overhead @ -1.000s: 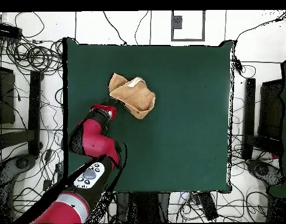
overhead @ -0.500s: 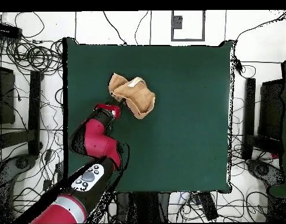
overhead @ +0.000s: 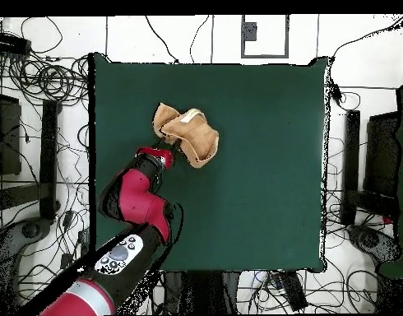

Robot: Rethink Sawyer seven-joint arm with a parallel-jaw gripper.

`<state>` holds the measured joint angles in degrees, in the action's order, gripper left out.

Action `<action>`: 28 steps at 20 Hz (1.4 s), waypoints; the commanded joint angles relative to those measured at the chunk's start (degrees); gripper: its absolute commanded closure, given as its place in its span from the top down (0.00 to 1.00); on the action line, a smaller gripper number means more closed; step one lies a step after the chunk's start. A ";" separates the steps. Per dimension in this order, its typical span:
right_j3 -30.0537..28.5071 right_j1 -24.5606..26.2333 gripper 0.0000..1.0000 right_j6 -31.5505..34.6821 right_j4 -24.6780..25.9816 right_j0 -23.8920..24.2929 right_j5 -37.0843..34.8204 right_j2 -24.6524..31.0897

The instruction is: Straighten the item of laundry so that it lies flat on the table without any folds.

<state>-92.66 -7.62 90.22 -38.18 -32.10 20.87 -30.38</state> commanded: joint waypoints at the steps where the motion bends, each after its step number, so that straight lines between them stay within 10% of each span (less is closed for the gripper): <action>1: 2.73 1.58 1.00 6.77 -4.33 -2.34 -8.51 0.49; 28: 3.68 2.55 1.00 7.51 -2.51 -1.40 -12.02 1.18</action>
<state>-92.34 -7.40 90.22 -38.15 -32.30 18.24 -32.72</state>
